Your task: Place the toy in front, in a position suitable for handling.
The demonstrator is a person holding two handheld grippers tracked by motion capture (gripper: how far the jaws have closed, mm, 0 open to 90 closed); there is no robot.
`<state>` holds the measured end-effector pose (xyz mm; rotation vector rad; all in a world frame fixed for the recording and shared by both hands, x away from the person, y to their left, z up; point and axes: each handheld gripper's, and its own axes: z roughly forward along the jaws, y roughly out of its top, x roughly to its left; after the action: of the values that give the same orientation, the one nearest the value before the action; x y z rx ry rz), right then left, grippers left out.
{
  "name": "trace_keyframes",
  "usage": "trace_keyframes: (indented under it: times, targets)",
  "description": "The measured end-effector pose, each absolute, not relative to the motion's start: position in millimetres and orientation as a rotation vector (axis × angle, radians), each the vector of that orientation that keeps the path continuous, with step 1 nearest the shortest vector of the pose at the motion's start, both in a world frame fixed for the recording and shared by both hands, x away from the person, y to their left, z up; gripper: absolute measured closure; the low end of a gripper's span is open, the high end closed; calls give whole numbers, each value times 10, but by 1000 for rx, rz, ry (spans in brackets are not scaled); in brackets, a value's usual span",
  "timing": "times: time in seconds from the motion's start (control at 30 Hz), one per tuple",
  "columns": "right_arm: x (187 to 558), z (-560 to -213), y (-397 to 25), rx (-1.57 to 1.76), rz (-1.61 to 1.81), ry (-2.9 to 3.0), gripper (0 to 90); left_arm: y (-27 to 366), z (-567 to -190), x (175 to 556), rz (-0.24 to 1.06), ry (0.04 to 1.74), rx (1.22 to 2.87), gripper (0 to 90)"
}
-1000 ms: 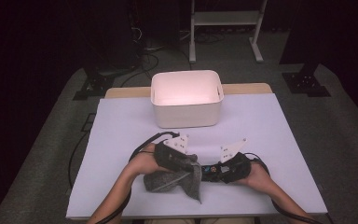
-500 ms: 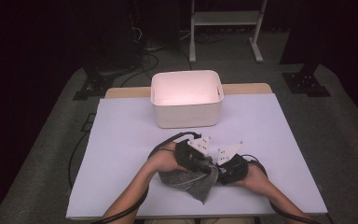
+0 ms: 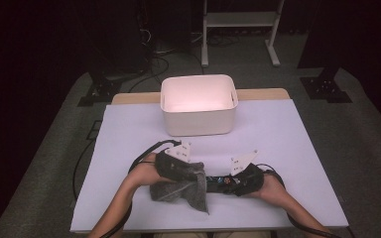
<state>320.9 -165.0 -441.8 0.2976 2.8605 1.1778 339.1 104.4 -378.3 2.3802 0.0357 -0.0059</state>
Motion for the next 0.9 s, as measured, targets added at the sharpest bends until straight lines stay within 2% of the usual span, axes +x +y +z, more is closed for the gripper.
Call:
trace_keyframes:
  times: [0.33,0.63,0.9]
  targets:
    - [3229,-4395,-1631,299,1155,2876,606,1393,-3922,3364,-14,130,2341,761]
    - [3247,-4288,-1433,270,1069,2892,540,1374,-4043,3348,-51,153,2274,754]
    - [3308,-4201,-1213,222,975,2938,503,1384,-4115,3366,-77,183,2226,687]
